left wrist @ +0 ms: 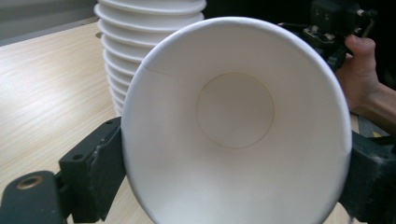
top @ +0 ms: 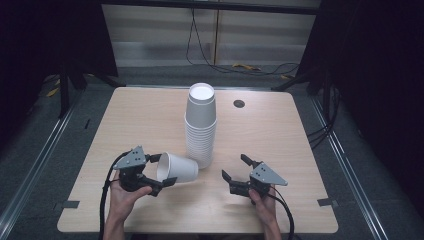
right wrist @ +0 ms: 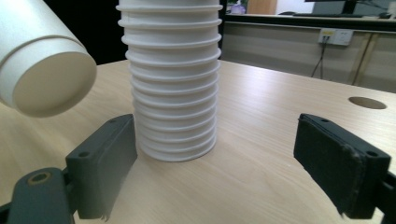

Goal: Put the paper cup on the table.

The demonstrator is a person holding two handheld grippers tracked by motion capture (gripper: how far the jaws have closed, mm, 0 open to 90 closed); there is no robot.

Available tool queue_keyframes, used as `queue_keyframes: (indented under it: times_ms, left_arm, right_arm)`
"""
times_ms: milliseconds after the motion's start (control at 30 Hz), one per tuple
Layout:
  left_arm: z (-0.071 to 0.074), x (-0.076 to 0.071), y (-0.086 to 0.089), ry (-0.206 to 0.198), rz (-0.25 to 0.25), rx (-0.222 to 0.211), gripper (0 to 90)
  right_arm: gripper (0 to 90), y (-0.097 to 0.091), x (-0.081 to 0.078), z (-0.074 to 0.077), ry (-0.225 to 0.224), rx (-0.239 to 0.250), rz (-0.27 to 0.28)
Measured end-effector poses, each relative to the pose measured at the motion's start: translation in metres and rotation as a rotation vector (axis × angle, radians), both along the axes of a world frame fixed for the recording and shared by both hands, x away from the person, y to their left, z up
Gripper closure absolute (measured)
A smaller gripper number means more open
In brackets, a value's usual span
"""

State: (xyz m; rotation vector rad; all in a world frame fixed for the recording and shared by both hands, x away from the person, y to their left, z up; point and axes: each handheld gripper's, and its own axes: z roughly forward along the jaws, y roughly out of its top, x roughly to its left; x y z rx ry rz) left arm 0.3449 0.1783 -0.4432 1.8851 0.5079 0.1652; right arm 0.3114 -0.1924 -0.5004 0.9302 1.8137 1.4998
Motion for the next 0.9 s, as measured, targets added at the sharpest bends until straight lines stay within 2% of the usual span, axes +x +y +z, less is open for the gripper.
queue_keyframes:
  times_ms: [133, 200, 333, 433, 567, 600, 700, 733, 800, 900]
  left_arm:
    - [0.003, 0.003, 0.007, 0.008, 0.029, 0.011, 10.4]
    - [0.004, 0.005, 0.011, 0.016, 0.044, 0.007, 10.4]
    - [0.006, 0.01, 0.018, 0.017, 0.081, 0.028, 10.4]
    - [0.005, 0.011, 0.023, 0.031, 0.11, 0.024, 10.4]
    - [0.005, 0.015, 0.025, 0.038, 0.136, 0.072, 10.4]
    - [0.005, 0.016, 0.024, 0.053, 0.145, 0.082, 10.4]
    - [0.006, 0.019, 0.023, 0.059, 0.159, 0.12, 10.4]
    - [0.006, 0.02, 0.023, 0.059, 0.157, 0.13, 10.4]
    - [0.006, 0.022, 0.022, 0.066, 0.159, 0.129, 10.3]
    - [0.009, 0.026, 0.019, 0.075, 0.19, 0.171, 10.3]
  right_arm:
    - [13.1, -0.002, -0.002, -0.001, -0.022, 0.003, -0.039]
    - [13.0, -0.004, -0.002, -0.001, -0.023, 0.009, -0.044]
    - [13.0, -0.004, -0.003, -0.002, -0.036, 0.012, -0.062]
    - [12.9, -0.006, -0.005, -0.002, -0.043, 0.046, -0.079]
    - [13.0, -0.005, -0.007, -0.003, -0.061, 0.044, -0.107]
    - [13.0, -0.006, -0.007, -0.003, -0.062, 0.045, -0.108]
    - [13.0, -0.006, -0.008, -0.003, -0.061, 0.06, -0.112]
    - [13.0, -0.006, -0.008, -0.003, -0.073, 0.051, -0.114]
    - [13.1, -0.006, -0.008, -0.003, -0.077, 0.051, -0.113]
    - [13.2, -0.007, -0.008, -0.003, -0.074, 0.057, -0.113]
